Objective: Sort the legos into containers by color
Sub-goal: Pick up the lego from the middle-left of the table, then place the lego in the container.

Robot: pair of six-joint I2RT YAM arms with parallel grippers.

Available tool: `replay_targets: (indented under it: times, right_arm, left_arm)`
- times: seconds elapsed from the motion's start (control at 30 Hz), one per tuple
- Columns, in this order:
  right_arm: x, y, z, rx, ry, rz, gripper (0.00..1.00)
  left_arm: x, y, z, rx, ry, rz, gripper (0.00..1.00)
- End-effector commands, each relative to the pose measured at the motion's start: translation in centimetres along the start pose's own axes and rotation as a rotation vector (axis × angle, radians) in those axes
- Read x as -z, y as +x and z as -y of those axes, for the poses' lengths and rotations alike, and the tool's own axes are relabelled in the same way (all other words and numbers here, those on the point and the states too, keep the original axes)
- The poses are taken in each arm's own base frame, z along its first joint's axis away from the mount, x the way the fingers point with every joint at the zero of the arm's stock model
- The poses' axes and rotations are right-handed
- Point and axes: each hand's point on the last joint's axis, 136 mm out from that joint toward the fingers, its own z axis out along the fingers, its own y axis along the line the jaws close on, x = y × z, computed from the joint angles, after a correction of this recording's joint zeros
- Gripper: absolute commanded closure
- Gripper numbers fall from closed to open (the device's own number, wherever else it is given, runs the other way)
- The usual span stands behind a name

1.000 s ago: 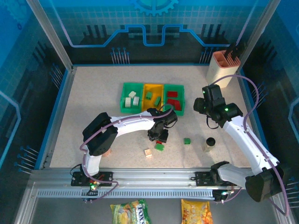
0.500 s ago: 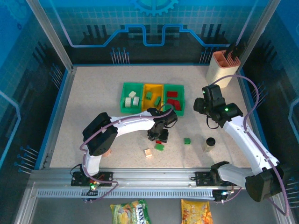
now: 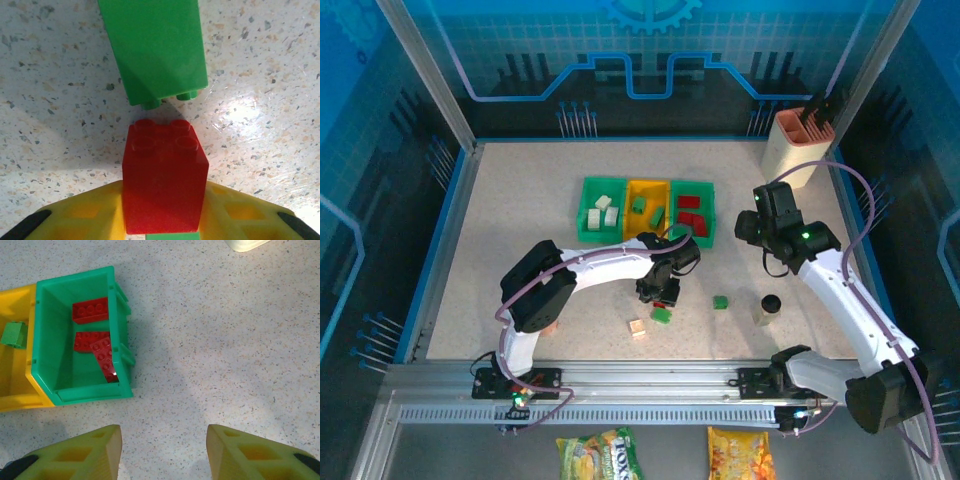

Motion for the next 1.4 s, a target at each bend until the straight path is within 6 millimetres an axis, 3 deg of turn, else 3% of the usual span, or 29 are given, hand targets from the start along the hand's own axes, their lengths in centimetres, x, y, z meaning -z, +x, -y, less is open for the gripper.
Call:
replay_targets:
  times: [0.0,0.37,0.77,1.13,1.37]
  right_arm:
    - [1.0,-0.7,0.7,-0.017,0.013,0.024,0.51]
    - [1.5,-0.9,0.8,-0.015,0.015,0.036,0.51]
    - [2.7,-1.2,1.6,-0.015,0.031,0.064,0.51]
    - [3.5,-1.2,2.2,-0.018,0.038,0.076,0.51]
    - [3.7,-1.1,2.6,-0.019,0.043,0.079,0.51]
  left_arm:
    - [1.9,-0.9,0.3,-0.002,0.004,0.056,0.63]
    - [5.7,-4.0,1.4,-0.008,0.044,0.151,0.63]
    - [8.7,-11.8,2.6,0.027,0.104,0.283,0.63]
    - [7.4,-17.8,2.1,0.079,0.062,0.310,0.62]
    - [5.9,-19.7,0.7,0.123,0.021,0.303,0.61]
